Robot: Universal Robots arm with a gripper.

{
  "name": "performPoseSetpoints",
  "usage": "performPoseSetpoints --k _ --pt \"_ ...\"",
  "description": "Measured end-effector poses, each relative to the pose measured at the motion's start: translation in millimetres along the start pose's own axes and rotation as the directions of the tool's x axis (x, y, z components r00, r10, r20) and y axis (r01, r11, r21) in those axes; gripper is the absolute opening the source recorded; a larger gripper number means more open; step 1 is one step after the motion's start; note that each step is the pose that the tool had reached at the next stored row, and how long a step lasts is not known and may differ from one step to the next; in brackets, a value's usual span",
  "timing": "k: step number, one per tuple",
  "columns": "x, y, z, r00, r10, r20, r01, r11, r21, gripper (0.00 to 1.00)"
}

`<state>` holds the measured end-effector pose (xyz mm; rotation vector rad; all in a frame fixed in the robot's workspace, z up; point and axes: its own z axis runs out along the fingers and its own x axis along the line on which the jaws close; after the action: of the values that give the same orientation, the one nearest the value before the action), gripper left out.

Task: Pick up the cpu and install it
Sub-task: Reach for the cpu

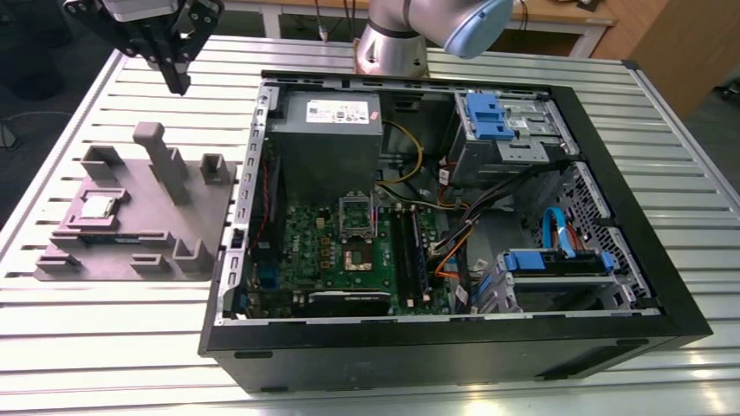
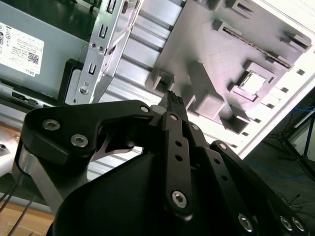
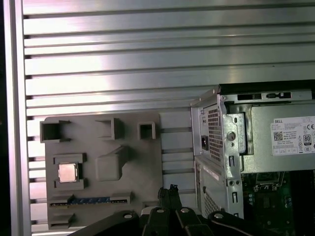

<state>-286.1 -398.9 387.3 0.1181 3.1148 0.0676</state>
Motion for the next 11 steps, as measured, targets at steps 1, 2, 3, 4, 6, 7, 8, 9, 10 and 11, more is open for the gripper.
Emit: performPoseSetpoints --k 1,2,3,4,6,7,8,9,10,11 --pt "0.8 -0.1 0.0 1.0 0.0 0.0 0.0 1.0 0.0 0.1" --pt "1.6 -0.1 0.0 1.0 0.0 0.0 0.0 1.0 0.0 0.1" --pt "2.4 -0.2 0.0 1.0 0.0 -0.0001 0.0 1.0 0.0 0.1" --pt "3.1 -0.2 0.0 1.0 0.0 0.0 0.0 1.0 0.0 0.1" --pt "4.5 -0.3 0.0 1.0 0.0 -0.0001 0.0 1.0 0.0 0.1" --pt "4.9 -0.4 0.1 1.0 0.0 0.0 0.0 1.0 0.0 0.1" --pt "5.1 -0.4 0.2 1.0 0.0 -0.0001 0.0 1.0 0.0 0.1" --pt "5.2 -0.4 0.2 1.0 0.0 -0.0003 0.0 1.0 0.0001 0.1" --pt "5.4 -0.4 0.2 1.0 0.0 -0.0009 0.0 1.0 0.0002 0.1" --pt "5.5 -0.3 0.4 1.0 0.0 -0.0016 0.0 1.0 0.0002 0.1"
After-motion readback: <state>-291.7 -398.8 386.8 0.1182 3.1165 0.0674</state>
